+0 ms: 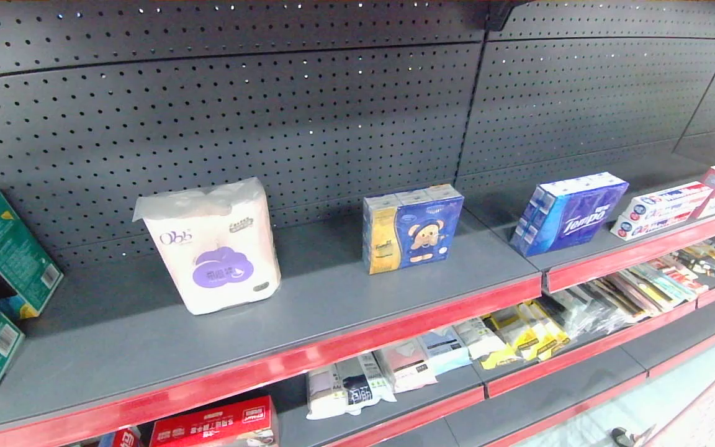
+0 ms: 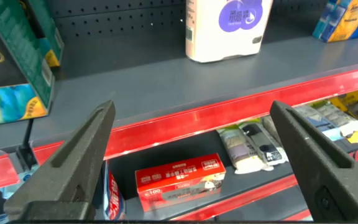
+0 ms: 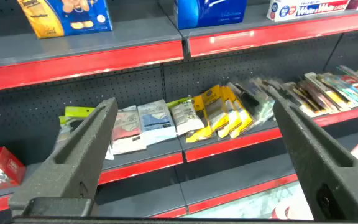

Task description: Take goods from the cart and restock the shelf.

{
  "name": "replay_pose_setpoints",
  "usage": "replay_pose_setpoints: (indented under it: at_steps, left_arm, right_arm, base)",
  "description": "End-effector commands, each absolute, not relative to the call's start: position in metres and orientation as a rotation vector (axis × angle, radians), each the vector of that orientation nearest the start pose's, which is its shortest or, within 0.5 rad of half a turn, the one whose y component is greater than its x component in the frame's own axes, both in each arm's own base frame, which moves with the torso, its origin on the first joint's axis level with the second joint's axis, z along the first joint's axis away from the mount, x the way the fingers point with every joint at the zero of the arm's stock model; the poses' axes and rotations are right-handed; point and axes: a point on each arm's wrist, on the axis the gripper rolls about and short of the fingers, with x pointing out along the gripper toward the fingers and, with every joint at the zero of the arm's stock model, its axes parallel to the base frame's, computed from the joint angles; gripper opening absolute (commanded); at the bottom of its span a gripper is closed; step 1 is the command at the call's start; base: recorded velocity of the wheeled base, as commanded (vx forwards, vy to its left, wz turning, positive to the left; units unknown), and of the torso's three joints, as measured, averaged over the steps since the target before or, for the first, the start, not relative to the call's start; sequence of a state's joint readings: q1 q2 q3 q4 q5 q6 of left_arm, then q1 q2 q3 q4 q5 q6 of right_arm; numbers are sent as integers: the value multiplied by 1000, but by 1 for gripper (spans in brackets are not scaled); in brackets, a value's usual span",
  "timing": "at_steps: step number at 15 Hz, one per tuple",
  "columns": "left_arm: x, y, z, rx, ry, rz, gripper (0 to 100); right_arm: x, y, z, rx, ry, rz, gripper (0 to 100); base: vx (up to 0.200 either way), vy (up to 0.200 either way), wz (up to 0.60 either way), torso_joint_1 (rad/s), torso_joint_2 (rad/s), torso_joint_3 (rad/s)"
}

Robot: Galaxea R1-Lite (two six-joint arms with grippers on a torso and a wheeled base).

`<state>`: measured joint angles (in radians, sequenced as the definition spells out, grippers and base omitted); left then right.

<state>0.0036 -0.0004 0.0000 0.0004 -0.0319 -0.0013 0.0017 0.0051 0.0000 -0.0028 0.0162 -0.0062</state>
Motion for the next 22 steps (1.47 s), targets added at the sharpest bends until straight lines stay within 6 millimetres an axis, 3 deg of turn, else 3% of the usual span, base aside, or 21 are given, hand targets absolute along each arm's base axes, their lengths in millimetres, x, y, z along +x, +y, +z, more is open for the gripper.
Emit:
replay_pose_setpoints:
  at_steps: [1,4,5,6,7,8,9,10,11,13,16,19,22]
  left_arm:
    - [-23,-1,75,-2,0,-28,100]
    - [-23,-1,75,-2,0,-28,100]
    - [-23,-1,75,-3,0,-28,100]
    - [-23,-1,75,-3,0,-28,100]
    - [-23,-1,75,-5,0,-28,100]
    - [-23,-1,75,-5,0,-28,100]
    - [-23,-1,75,-3,0,-28,100]
    - [-23,-1,75,-3,0,-28,100]
    - [-23,-1,75,-3,0,-28,100]
    - [-23,-1,75,-5,0,-28,100]
    - [-23,-1,75,-3,0,-28,100]
    - [-23,-1,75,-3,0,-28,100]
    - [-23,-1,75,-3,0,-28,100]
  right_arm:
    - [-19,0,77,8,48,20,100]
    - [3,-1,87,87,279,-249,100]
    - [37,-10,165,169,257,-249,100]
    - [70,-21,224,238,198,-278,100]
    - [101,-34,251,180,274,-295,100]
    - [109,-41,248,119,389,-308,100]
    - [123,-55,211,52,688,-281,100]
    - [130,-63,197,42,772,-274,100]
    - [147,-87,168,-3,917,-256,100]
    - [155,-123,137,-85,1067,-222,100]
    - [144,-167,100,-202,1214,-81,100]
    - [144,-177,76,-220,1228,-15,100]
    - [143,-188,55,-355,1204,17,100]
  base:
    - [0,0,0,0,0,0]
    - [0,0,0,0,0,0]
    - [0,0,0,0,0,0]
    - [0,0,0,0,0,0]
    - [0,0,0,0,0,0]
    - [0,0,0,0,0,0]
    - [0,0,0,0,0,0]
    - [0,0,0,0,0,0]
    - [0,0,0,0,0,0]
    - [0,0,0,0,0,0]
    - [0,0,0,0,0,0]
    - [0,0,0,0,0,0]
    - [0,0,0,0,0,0]
